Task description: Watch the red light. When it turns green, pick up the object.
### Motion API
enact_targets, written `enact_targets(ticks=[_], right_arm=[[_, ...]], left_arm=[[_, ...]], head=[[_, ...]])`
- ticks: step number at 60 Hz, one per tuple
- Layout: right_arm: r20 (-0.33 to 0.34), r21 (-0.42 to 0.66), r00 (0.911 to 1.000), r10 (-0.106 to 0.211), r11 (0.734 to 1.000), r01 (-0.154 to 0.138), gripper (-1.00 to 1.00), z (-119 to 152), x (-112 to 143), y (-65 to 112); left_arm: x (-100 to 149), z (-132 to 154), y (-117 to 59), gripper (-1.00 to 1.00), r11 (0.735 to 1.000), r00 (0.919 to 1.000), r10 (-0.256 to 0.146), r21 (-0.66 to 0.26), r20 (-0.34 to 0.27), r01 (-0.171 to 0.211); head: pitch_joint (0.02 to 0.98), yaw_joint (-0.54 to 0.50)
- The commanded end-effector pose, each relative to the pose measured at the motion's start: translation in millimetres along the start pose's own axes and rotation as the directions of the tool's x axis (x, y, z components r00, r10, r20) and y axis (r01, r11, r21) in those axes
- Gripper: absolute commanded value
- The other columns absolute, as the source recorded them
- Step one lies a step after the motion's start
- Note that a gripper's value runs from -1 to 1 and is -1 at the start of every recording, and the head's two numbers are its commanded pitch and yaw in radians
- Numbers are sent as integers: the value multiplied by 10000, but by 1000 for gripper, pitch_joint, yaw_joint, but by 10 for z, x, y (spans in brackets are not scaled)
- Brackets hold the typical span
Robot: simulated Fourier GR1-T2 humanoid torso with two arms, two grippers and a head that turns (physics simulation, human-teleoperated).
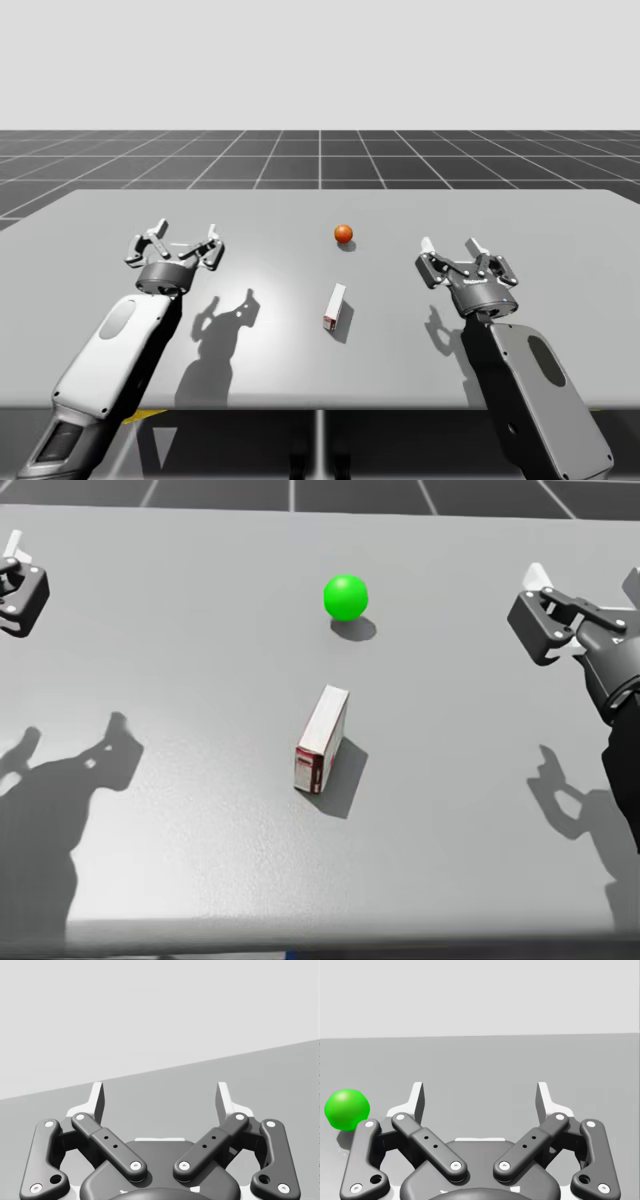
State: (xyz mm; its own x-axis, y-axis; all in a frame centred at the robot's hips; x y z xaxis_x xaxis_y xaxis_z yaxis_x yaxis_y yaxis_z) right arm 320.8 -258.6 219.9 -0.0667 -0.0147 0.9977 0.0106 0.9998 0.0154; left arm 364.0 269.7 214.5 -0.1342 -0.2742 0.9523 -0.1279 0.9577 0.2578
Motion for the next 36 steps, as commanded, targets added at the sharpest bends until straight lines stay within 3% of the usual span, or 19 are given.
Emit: enact_targets(ticks=[1,14,21,25,27,36], right_arm=[[-36,5,10000,43,10000,-43,-1000,-3,-7,10],[-34,-17,10000,51,10000,-51,-1000,2,-2,14],[-53,-76,10000,28,10000,-28,-1000,-2,-7,4],[-69,-93,10000,30,10000,-30,-1000,-3,-12,2],[-77,-99,10000,27,9999,-28,-1000,-6,-15,1],[-104,-106,9999,31,9999,-32,-1000,-12,-25,-2]], left_arm=[[0,-5,-24,-1000,10000,10000,-19,-64,3,19],[64,56,-98,-1000,9993,9998,170,-340,85,-167],[168,218,-198,-1000,9942,9982,601,-900,74,-592],[240,372,-294,-1000,9807,9956,881,-1724,-323,-924],[286,457,-337,-1000,9760,9968,722,-2034,-356,-780],[511,822,-511,-1000,9369,9967,702,-3404,-419,-803]], head=[[846,-55],[843,-55],[835,-61],[828,-64],[826,-66],[825,-69]])
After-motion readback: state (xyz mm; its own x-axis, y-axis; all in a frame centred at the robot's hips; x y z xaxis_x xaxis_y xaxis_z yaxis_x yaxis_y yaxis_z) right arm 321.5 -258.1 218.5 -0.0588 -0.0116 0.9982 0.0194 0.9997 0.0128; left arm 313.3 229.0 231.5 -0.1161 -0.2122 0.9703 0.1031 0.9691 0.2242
